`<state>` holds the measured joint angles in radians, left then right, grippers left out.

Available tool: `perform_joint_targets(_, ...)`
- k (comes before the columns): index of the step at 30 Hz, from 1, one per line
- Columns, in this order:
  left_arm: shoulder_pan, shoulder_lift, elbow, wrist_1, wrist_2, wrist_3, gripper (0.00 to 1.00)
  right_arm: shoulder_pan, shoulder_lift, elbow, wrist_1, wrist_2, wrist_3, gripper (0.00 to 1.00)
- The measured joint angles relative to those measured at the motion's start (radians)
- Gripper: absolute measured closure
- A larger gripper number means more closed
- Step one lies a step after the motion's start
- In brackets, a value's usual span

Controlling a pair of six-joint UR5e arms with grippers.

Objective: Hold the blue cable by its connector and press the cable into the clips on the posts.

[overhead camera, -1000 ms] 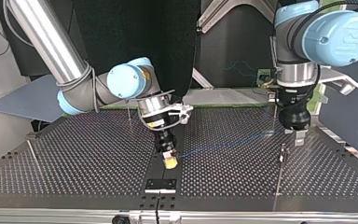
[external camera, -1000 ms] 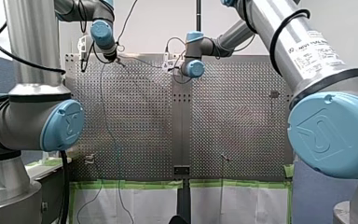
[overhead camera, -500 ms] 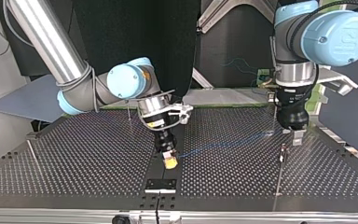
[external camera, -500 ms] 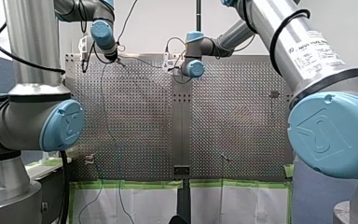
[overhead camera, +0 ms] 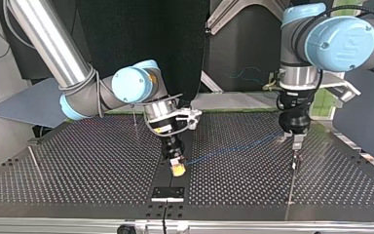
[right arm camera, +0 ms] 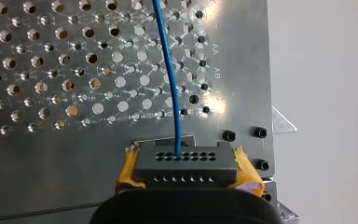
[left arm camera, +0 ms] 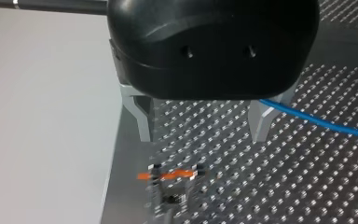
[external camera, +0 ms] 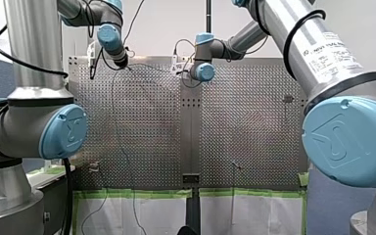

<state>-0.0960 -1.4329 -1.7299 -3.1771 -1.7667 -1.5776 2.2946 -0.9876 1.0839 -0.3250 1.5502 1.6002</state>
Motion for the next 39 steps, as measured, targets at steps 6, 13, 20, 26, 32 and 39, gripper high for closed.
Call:
perform_joint_targets(6,-0.009,-0.009,0.0,-0.001,0.003,0.003,0.0,-0.002,0.0,0.0,0.001,0.0,0.0,1.0)
perform_joint_targets(13,-0.027,-0.01,0.0,-0.003,0.044,0.003,0.0,-0.003,0.0,0.0,0.003,0.001,0.0,1.0)
perform_joint_targets(20,-0.046,-0.027,0.006,-0.02,0.104,-0.012,0.0,-0.003,0.0,0.002,0.003,0.001,0.0,1.0)
perform_joint_targets(26,-0.059,-0.07,0.028,-0.051,0.154,-0.001,0.0,-0.004,0.0,0.002,0.003,0.001,0.0,1.0)
perform_joint_targets(32,-0.068,-0.103,0.073,-0.068,0.206,0.005,0.0,-0.004,0.0,0.003,0.004,0.001,0.0,1.0)
perform_joint_targets(39,-0.083,-0.142,0.133,-0.117,0.243,0.027,0.0,-0.004,-0.001,0.003,0.011,0.0,-0.005,1.0)
